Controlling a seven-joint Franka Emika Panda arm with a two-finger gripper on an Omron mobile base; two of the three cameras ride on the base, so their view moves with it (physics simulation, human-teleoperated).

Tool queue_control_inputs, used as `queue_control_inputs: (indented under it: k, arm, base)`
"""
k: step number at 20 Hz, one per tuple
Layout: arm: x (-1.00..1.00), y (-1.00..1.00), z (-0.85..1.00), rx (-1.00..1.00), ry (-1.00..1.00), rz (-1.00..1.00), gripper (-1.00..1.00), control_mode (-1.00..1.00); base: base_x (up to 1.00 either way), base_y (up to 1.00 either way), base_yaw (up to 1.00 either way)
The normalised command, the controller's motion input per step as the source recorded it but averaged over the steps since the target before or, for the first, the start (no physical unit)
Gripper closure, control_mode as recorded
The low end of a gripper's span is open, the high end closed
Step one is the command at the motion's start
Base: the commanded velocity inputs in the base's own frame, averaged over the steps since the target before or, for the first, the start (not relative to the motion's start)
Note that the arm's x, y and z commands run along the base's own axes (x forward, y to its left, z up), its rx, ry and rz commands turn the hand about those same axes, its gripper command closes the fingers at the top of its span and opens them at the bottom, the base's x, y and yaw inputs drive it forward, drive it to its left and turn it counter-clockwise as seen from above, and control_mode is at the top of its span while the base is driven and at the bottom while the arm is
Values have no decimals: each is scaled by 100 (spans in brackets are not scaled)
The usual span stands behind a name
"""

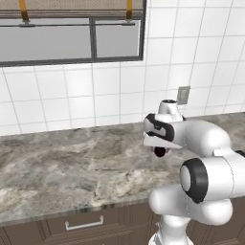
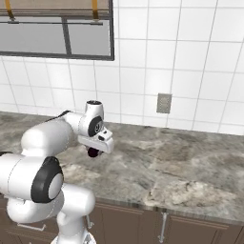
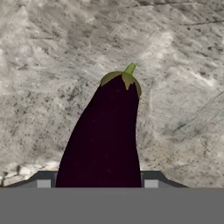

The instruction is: Open the fridge, remove the kiwi, eggplant, and chicken drumstick, and place them on any counter.

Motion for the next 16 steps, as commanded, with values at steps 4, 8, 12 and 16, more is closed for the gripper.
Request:
queue_control_inputs:
  k: [4, 8, 12, 16]
  arm:
    - [0, 0, -55, 0, 6, -2, 100, -100]
    - [0, 0, -14, 0, 1, 0, 100, -100]
    - [0, 0, 0, 0, 0, 0, 100, -100]
    - [0, 0, -1, 0, 0, 0, -100, -100]
  base:
    - [0, 0, 0]
    - [0, 0, 0]
    - [0, 0, 0]
    - [0, 0, 0]
